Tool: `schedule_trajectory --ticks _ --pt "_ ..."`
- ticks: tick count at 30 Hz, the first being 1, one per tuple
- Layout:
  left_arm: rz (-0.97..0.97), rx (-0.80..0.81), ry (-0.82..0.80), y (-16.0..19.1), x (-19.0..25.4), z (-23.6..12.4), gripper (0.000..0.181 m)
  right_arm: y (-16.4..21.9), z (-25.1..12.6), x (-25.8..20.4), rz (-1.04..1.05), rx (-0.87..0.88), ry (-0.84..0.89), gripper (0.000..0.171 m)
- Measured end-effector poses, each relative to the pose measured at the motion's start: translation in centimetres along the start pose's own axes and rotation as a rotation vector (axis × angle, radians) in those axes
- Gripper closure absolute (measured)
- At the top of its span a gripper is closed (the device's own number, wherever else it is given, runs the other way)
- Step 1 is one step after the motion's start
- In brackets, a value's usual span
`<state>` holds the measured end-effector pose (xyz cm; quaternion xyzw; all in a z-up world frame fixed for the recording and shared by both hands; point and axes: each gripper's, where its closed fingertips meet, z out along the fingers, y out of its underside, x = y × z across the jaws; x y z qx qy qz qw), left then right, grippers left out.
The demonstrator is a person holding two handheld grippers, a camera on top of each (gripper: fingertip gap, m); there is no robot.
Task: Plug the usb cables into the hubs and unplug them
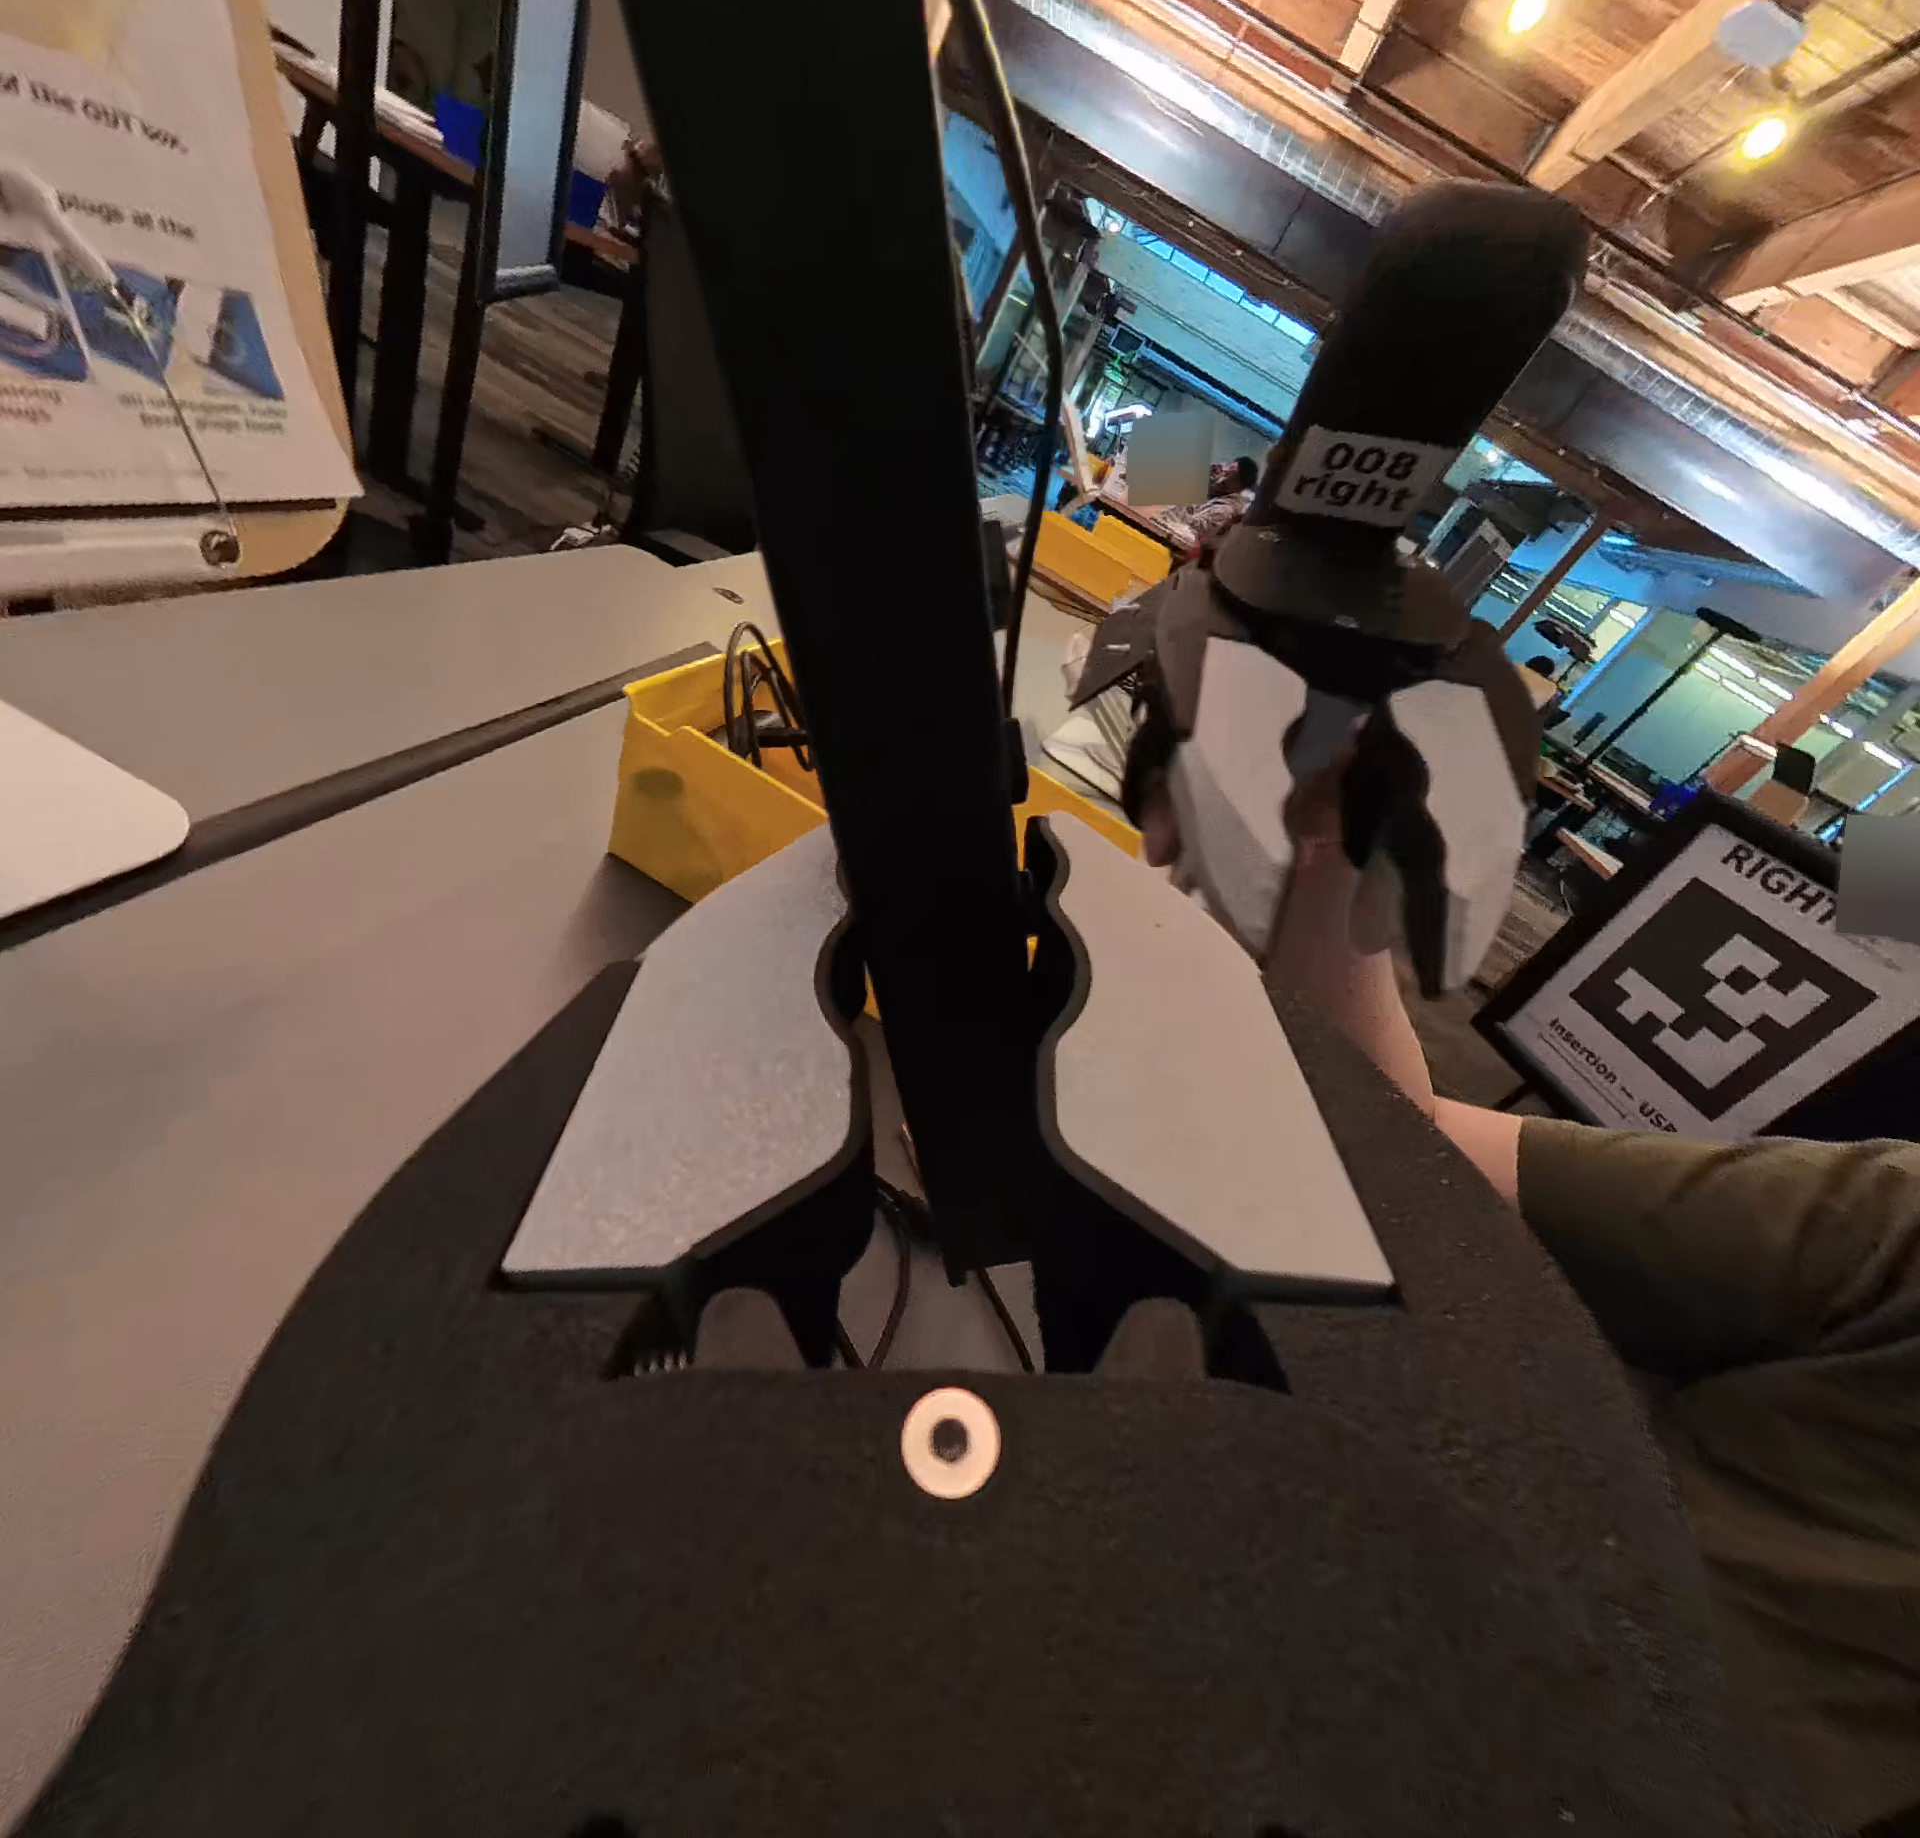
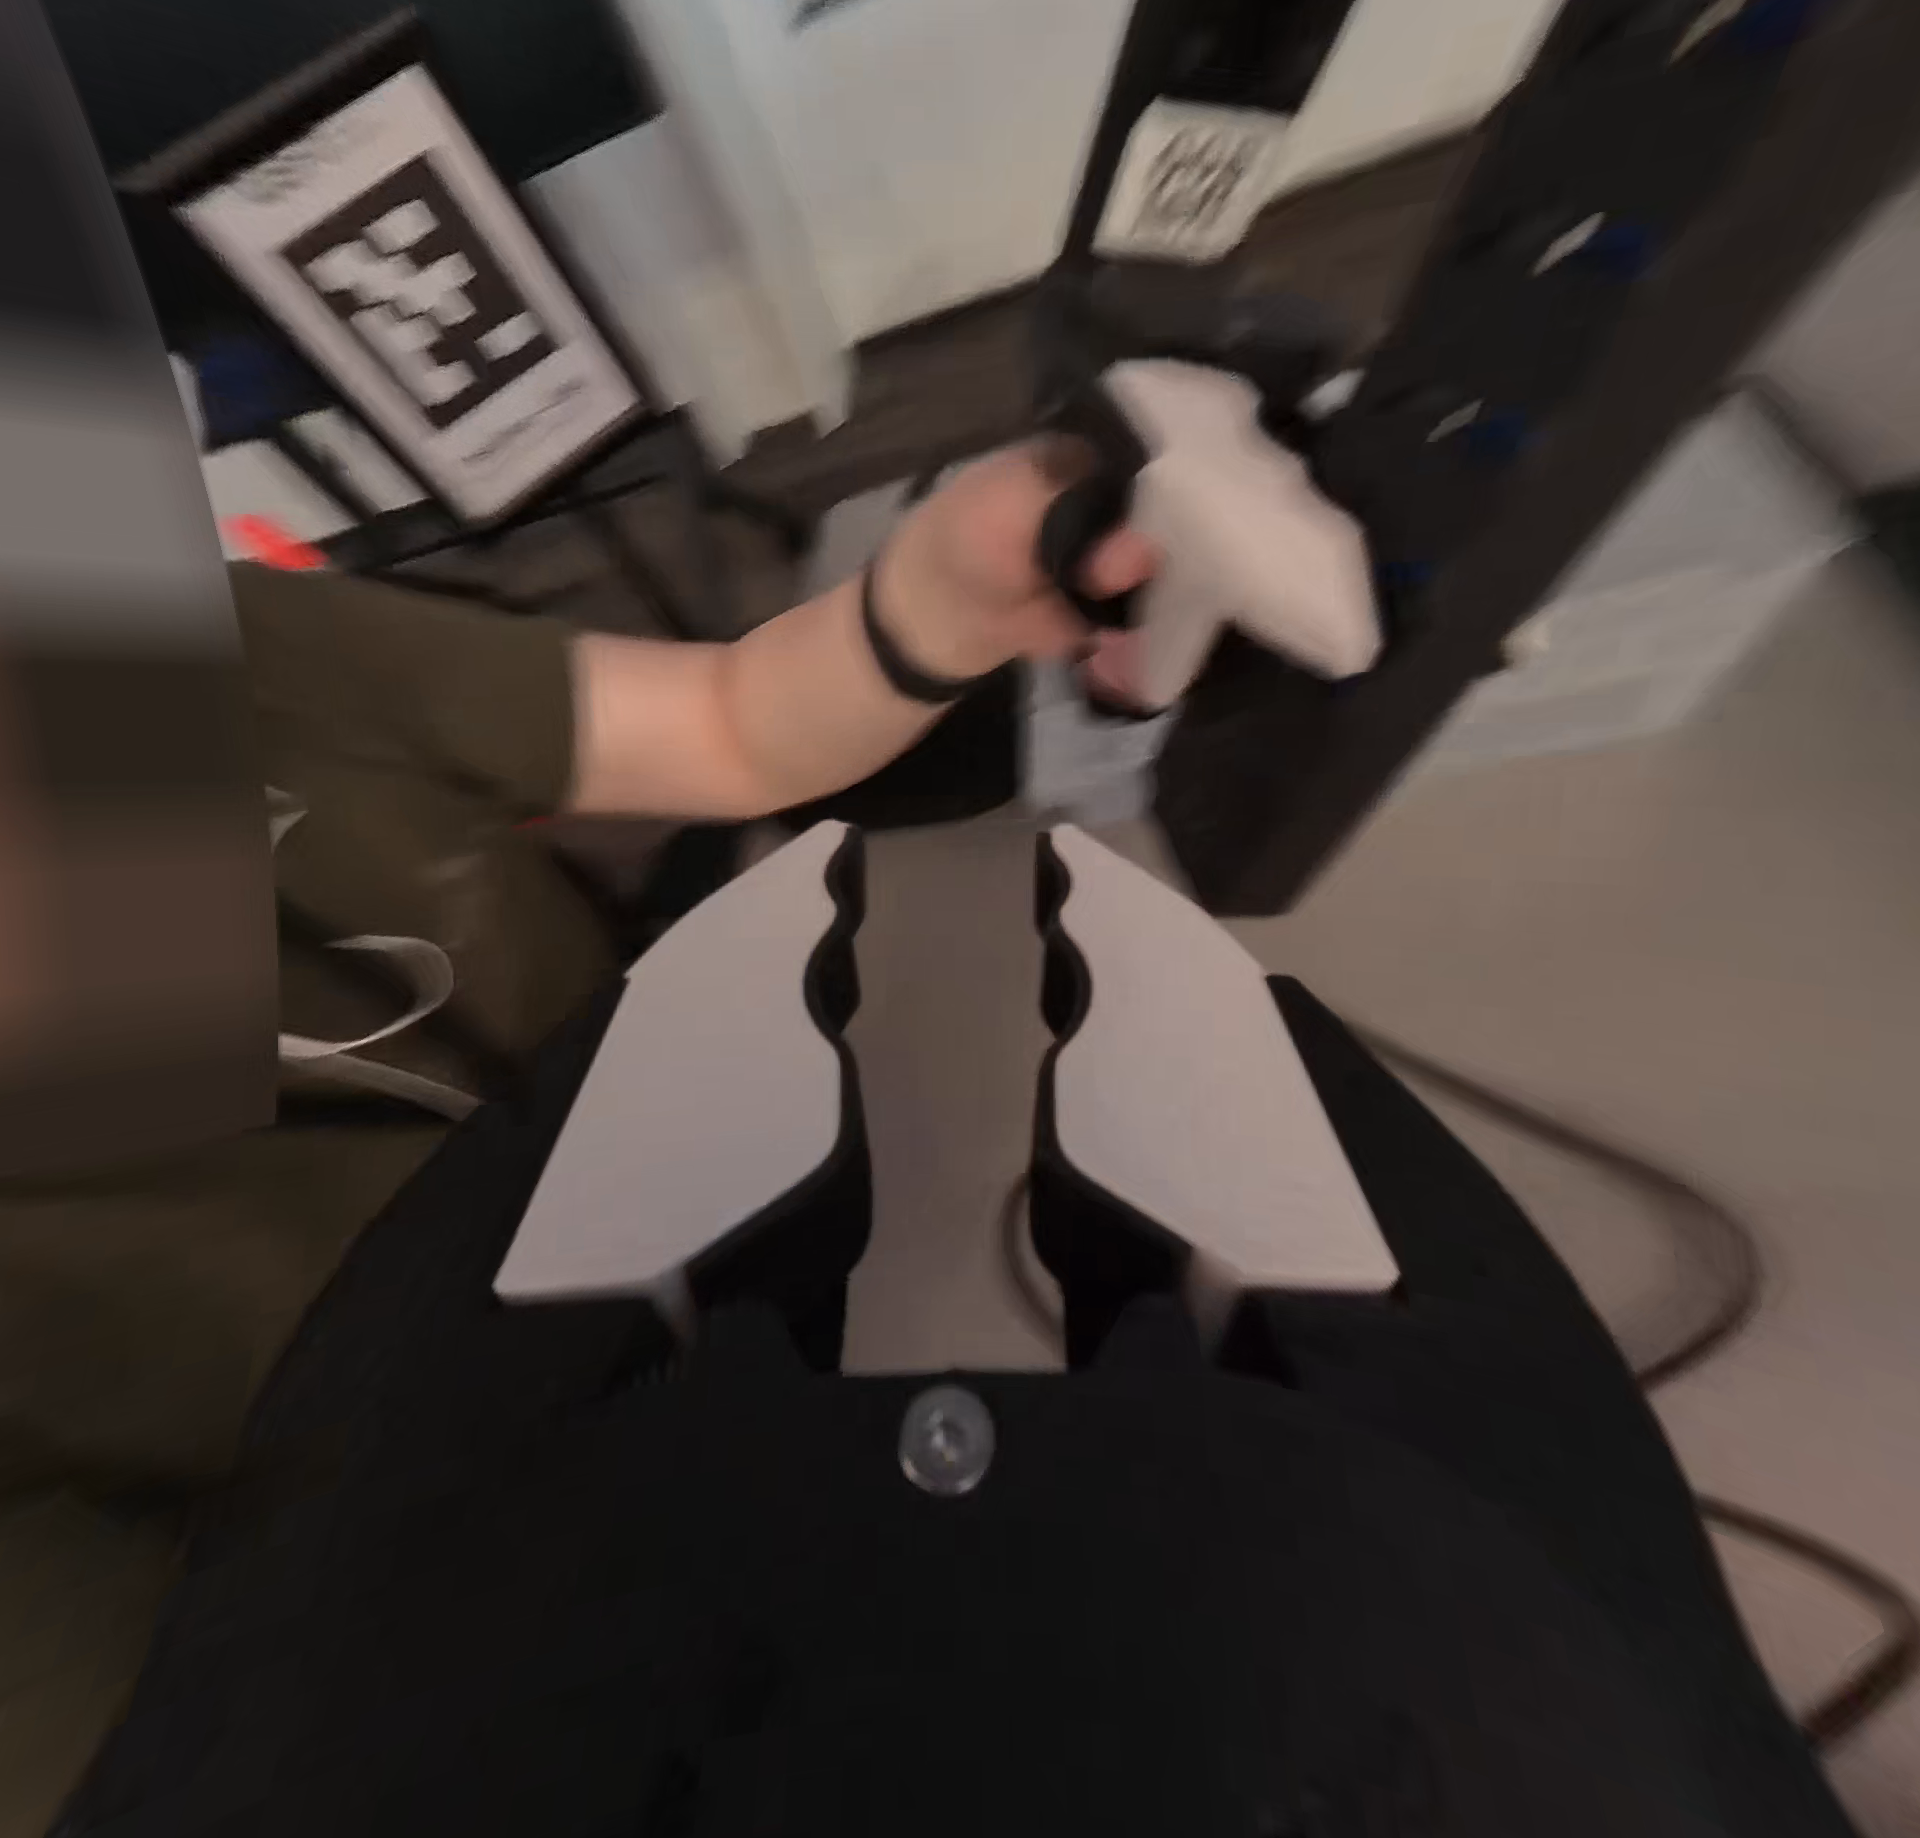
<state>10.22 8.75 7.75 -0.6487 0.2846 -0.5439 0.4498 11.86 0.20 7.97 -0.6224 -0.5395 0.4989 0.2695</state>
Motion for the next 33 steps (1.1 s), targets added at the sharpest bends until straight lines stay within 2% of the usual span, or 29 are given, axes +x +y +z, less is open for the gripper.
schedule_trajectory --ticks 2,4,6,7,11,14,15,16,18,25,28,30,33 --pt "-0.011 -0.015 -0.022 0.4 -0.7 0.1 0.154 -0.4 -0.1 0.9 -0.018 0.054 0.035 0.143" --pt "0.027 -0.056 -0.035 1.1 -1.0 0.4 0.154 -1.0 -0.5 4.4 -0.088 0.132 0.231 0.142" --pt "0.077 -0.102 -0.029 1.9 -0.7 0.8 0.154 -1.4 -1.4 7.1 -0.152 0.184 0.383 0.135" --pt "0.097 -0.129 -0.020 2.3 -0.5 1.1 0.154 -1.8 -1.7 7.4 -0.170 0.220 0.400 0.130" --pt "0.168 -0.211 0.062 3.9 1.7 2.0 0.154 -2.9 -2.1 7.1 -0.060 0.370 0.300 0.117" --pt "0.213 -0.262 0.090 5.0 2.8 2.6 0.154 -3.7 -2.0 5.8 0.014 0.465 0.142 0.118" --pt "0.223 -0.276 0.091 5.3 3.0 2.8 0.154 -4.0 -2.2 5.5 0.026 0.496 0.109 0.126" --pt "0.235 -0.279 0.104 5.5 3.2 3.0 0.154 -3.9 -2.3 5.7 0.039 0.502 0.116 0.142" --pt "0.237 -0.280 0.120 5.7 3.5 3.1 0.153 -3.7 -2.4 5.6 0.061 0.508 0.080 0.145" --pt "0.181 -0.227 0.153 5.5 3.5 3.5 0.146 -3.8 -2.1 5.4 0.070 0.528 0.071 0.147" --pt "0.183 -0.268 0.137 6.3 3.1 3.8 0.147 -3.8 -1.7 5.4 0.058 0.525 0.085 0.146" --pt "0.183 -0.247 0.141 6.1 3.2 3.9 0.155 -4.0 -1.7 5.5 0.050 0.544 0.099 0.145" --pt "0.177 -0.229 0.146 5.9 3.4 4.0 0.156 -4.2 -1.9 5.4 0.042 0.570 0.095 0.147"
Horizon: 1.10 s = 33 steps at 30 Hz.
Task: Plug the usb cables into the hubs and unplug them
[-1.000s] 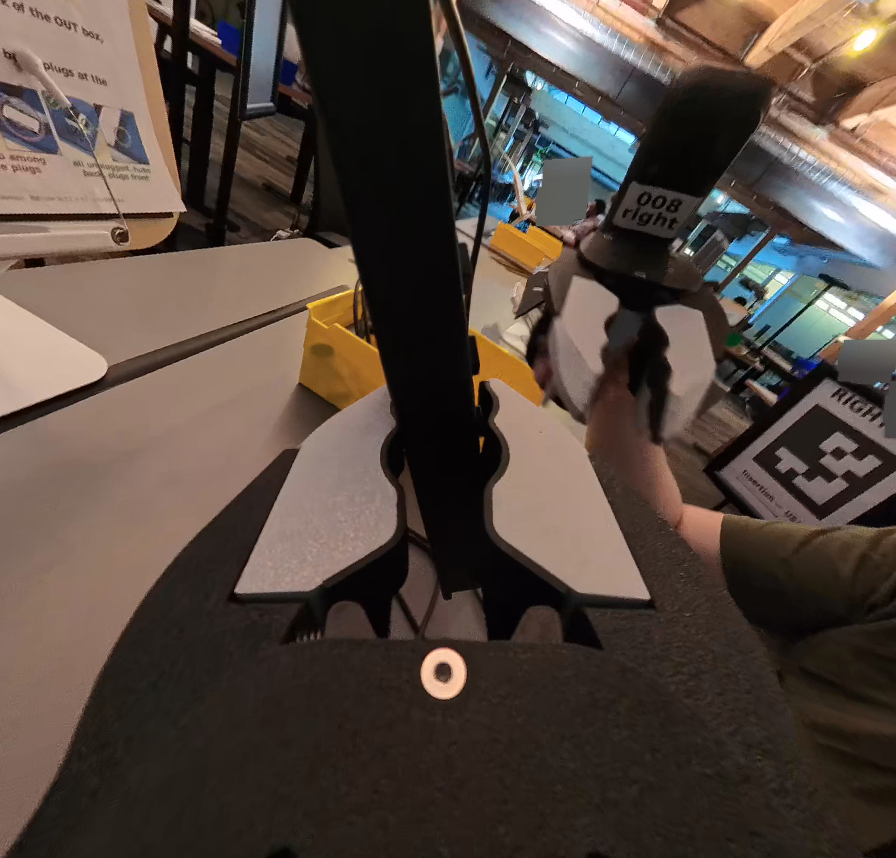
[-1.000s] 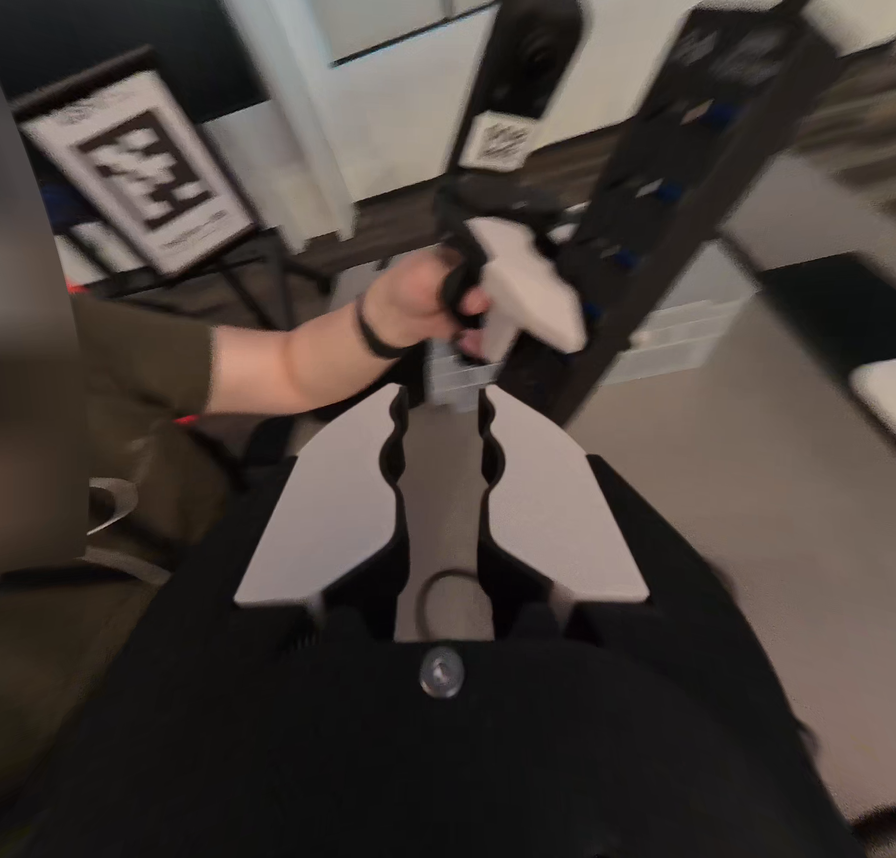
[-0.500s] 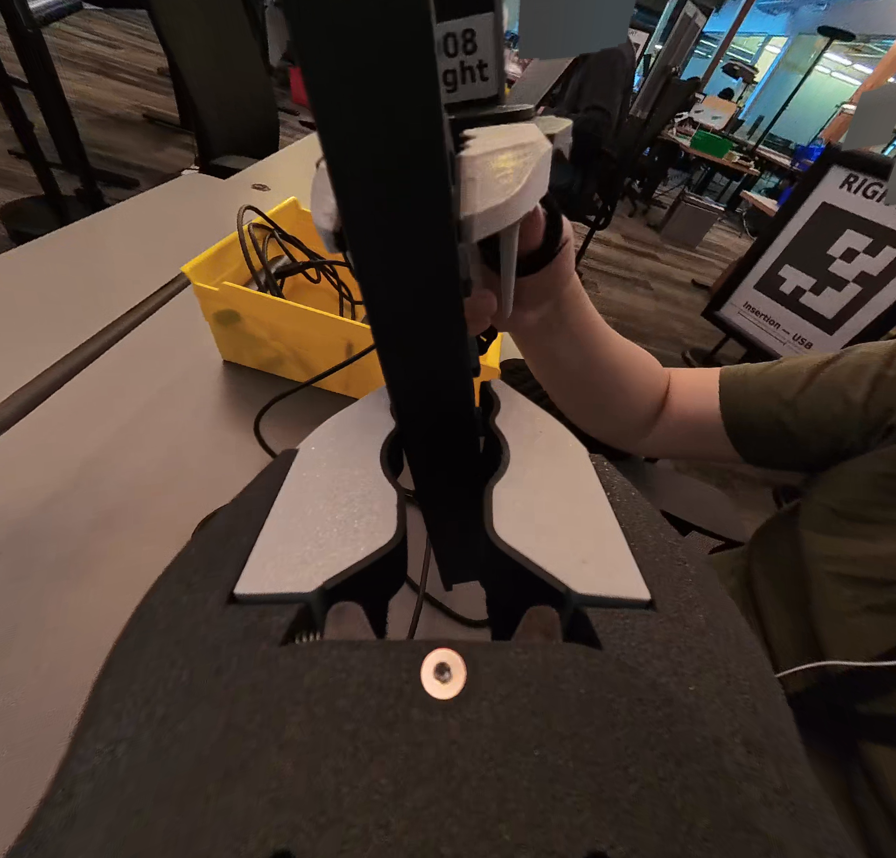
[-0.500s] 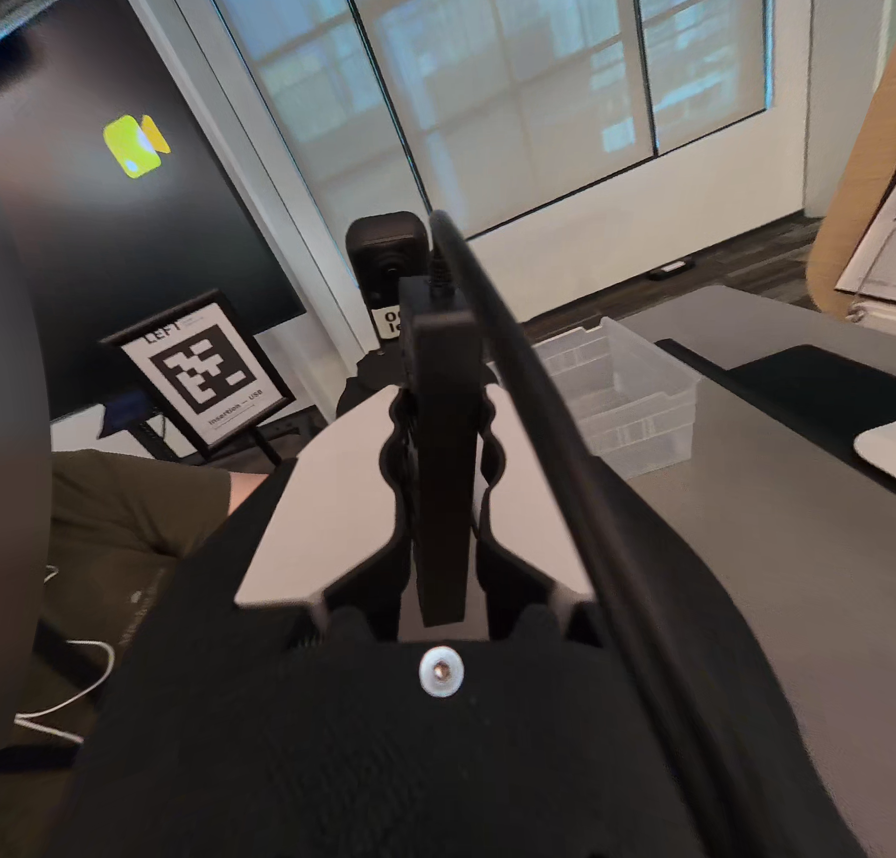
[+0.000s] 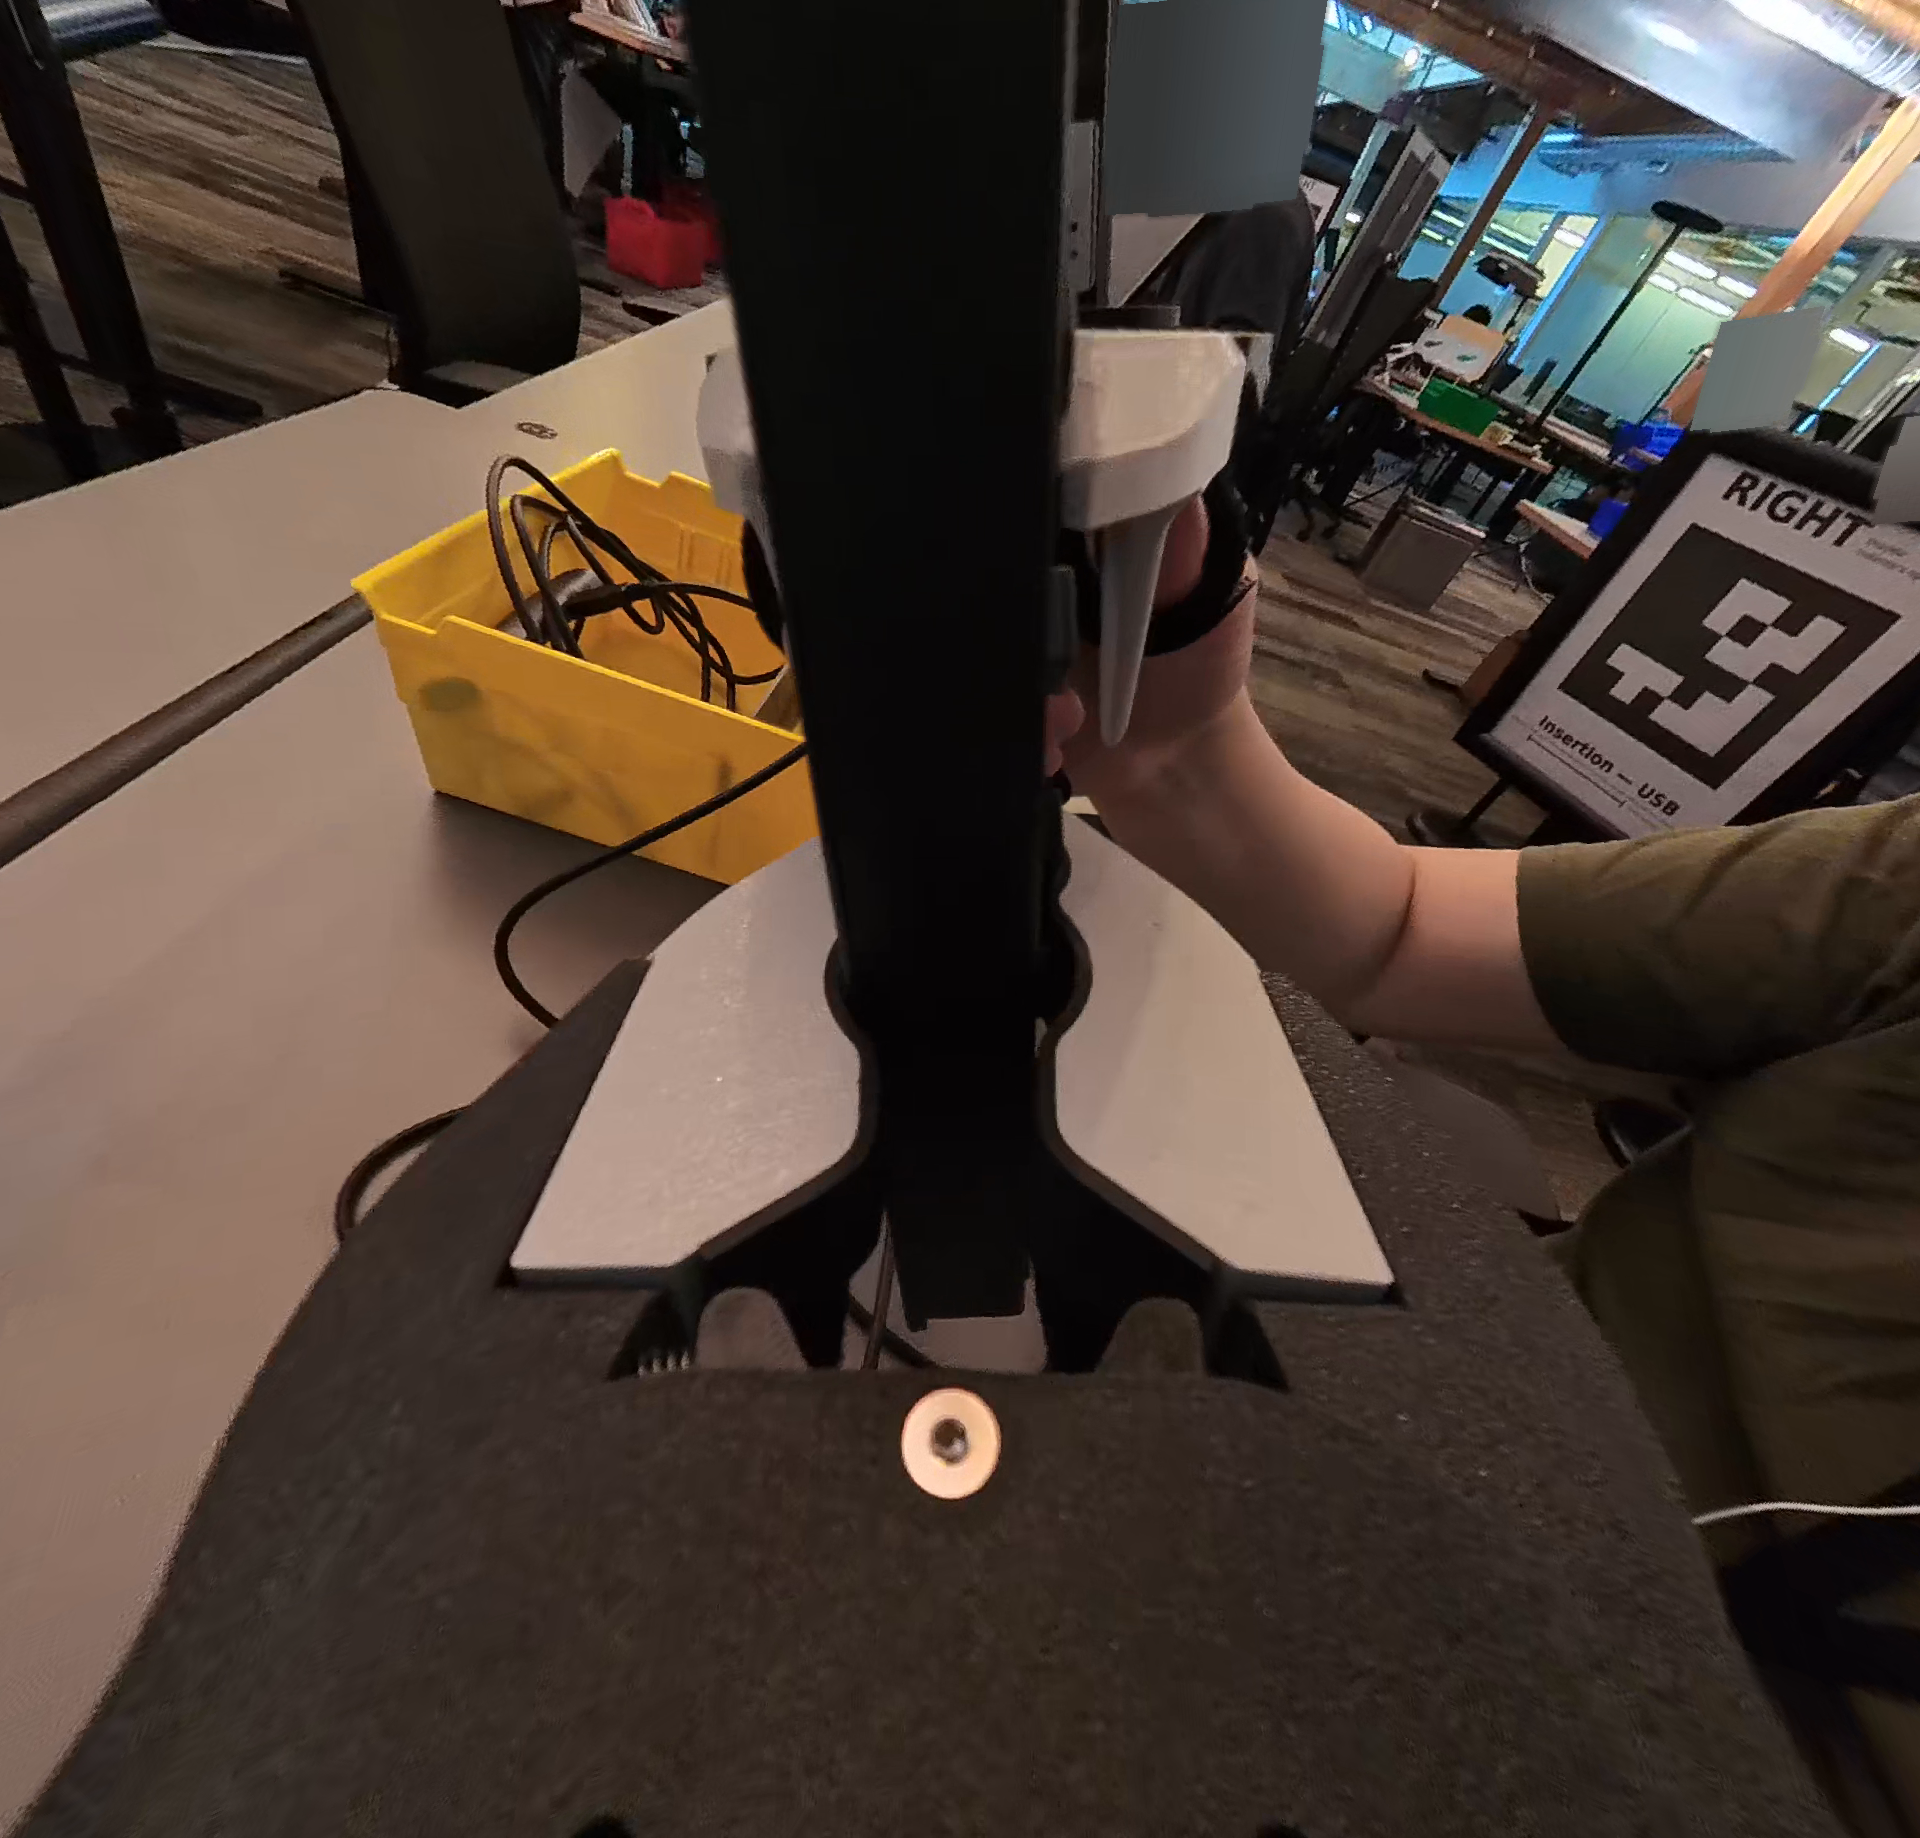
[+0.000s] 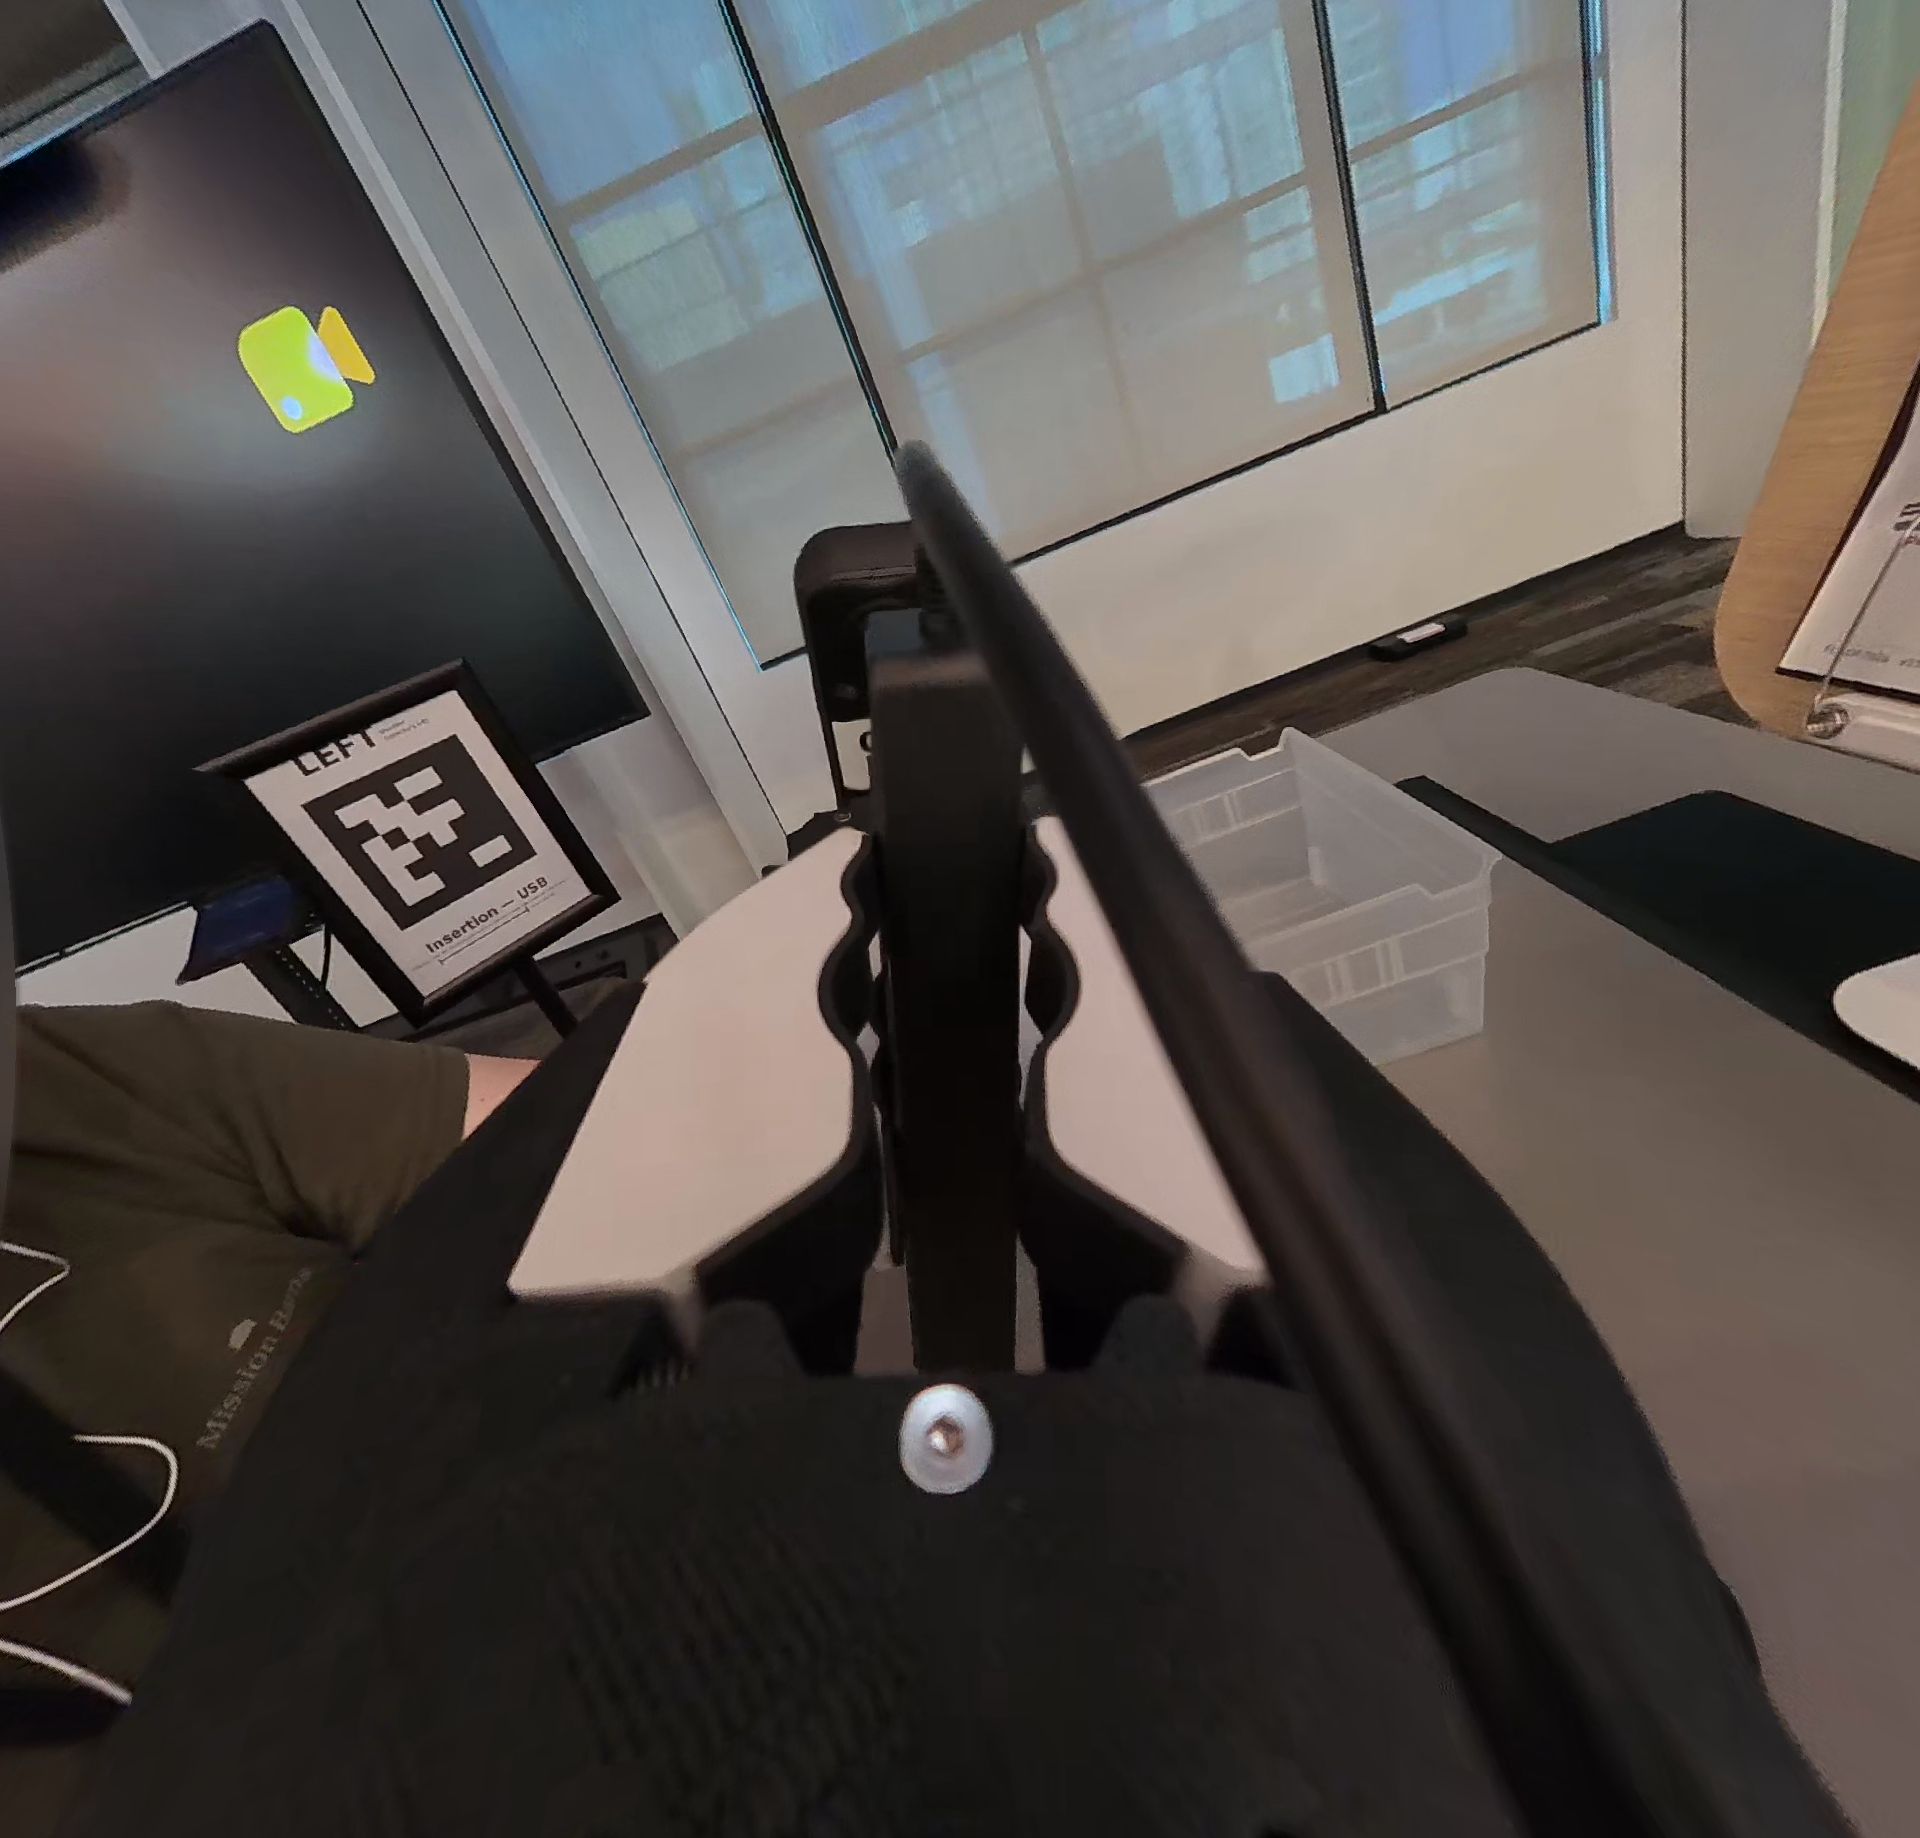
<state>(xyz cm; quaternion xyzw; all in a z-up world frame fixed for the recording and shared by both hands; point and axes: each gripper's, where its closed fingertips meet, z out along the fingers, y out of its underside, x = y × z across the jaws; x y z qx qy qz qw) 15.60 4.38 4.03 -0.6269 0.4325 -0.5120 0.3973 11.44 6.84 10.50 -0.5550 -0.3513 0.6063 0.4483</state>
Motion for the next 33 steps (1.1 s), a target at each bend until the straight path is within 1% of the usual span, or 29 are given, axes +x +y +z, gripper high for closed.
schedule_trajectory --ticks 3,4,6,9,11,12,15,17,18,19,20,21,22,23,25,26,27,28,29,30,31,32,33 --pt "0.037 -0.013 -0.029 0.0 -0.1 -0.1 0.156 -0.3 0.0 -0.4 -0.042 0.018 -0.014 0.145" --pt "0.049 -0.014 -0.041 0.0 -0.1 -0.2 0.156 -0.5 0.0 -0.7 -0.055 0.025 -0.023 0.137" --pt "0.051 -0.010 -0.029 -0.2 0.1 -0.4 0.156 -0.6 0.0 -1.5 -0.098 0.001 -0.034 0.127" --pt "0.049 0.013 0.000 -0.7 0.5 -1.0 0.156 -0.1 -0.4 -2.0 -0.215 -0.084 0.059 0.125" --pt "0.080 0.007 -0.013 -0.9 0.4 -1.4 0.156 0.6 -0.5 -2.5 -0.300 -0.160 0.133 0.118" --pt "0.091 0.016 -0.019 -1.2 0.4 -1.6 0.156 1.2 -0.4 -3.1 -0.341 -0.209 0.144 0.119" --pt "0.053 0.042 0.058 -2.0 1.5 -2.1 0.156 2.4 -0.5 -4.1 -0.448 -0.319 0.213 0.121" --pt "0.066 0.050 0.031 -2.3 1.4 -2.3 0.156 3.9 -0.5 -5.4 -0.427 -0.386 0.184 0.122" --pt "0.078 0.047 0.016 -2.3 1.4 -2.4 0.156 4.3 -0.4 -6.1 -0.407 -0.372 0.176 0.109" --pt "0.063 0.059 0.020 -2.5 1.5 -2.6 0.155 4.5 -0.4 -7.3 -0.411 -0.330 0.130 0.107" --pt "0.015 0.092 0.033 -3.0 1.6 -2.8 0.155 5.1 -0.6 -9.3 -0.407 -0.301 0.020 0.120" --pt "-0.047 0.121 0.072 -3.5 1.7 -3.1 0.156 5.4 -0.9 -10.4 -0.398 -0.274 -0.041 0.123" --pt "-0.103 0.133 0.120 -3.6 1.9 -3.4 0.156 5.5 -1.3 -10.4 -0.391 -0.261 -0.044 0.123" --pt "-0.138 0.137 0.135 -3.7 1.7 -3.6 0.156 5.6 -1.8 -10.3 -0.372 -0.260 -0.047 0.123" --pt "-0.119 0.139 0.062 -3.6 0.4 -4.0 0.156 5.9 -2.5 -11.0 -0.245 -0.250 -0.104 0.128" --pt "-0.099 0.127 0.018 -3.4 -0.2 -4.3 0.156 5.9 -2.9 -11.8 -0.174 -0.230 -0.138 0.132" --pt "-0.087 0.119 -0.023 -3.3 -0.8 -4.5 0.156 6.2 -3.4 -12.1 -0.115 -0.212 -0.129 0.140" --pt "-0.078 0.121 -0.059 -3.5 -1.2 -4.9 0.156 7.0 -4.0 -11.2 -0.058 -0.211 -0.031 0.146" --pt "-0.068 0.127 -0.091 -3.6 -1.5 -5.2 0.156 8.5 -5.0 -8.8 0.018 -0.229 0.166 0.154" --pt "-0.056 0.128 -0.124 -3.8 -1.7 -5.5 0.156 10.7 -6.9 -5.5 0.115 -0.259 0.427 0.162" --pt "-0.034 0.121 -0.160 -3.9 -2.0 -5.8 0.156 13.4 -9.5 -2.7 0.195 -0.319 0.696 0.165" --pt "-0.004 0.111 -0.185 -3.9 -2.1 -6.0 0.156 16.1 -11.9 -1.0 0.198 -0.411 0.897 0.164" --pt "0.023 0.100 -0.198 -4.0 -2.0 -6.1 0.156 18.0 -13.5 0.0 0.153 -0.486 1.044 0.164"
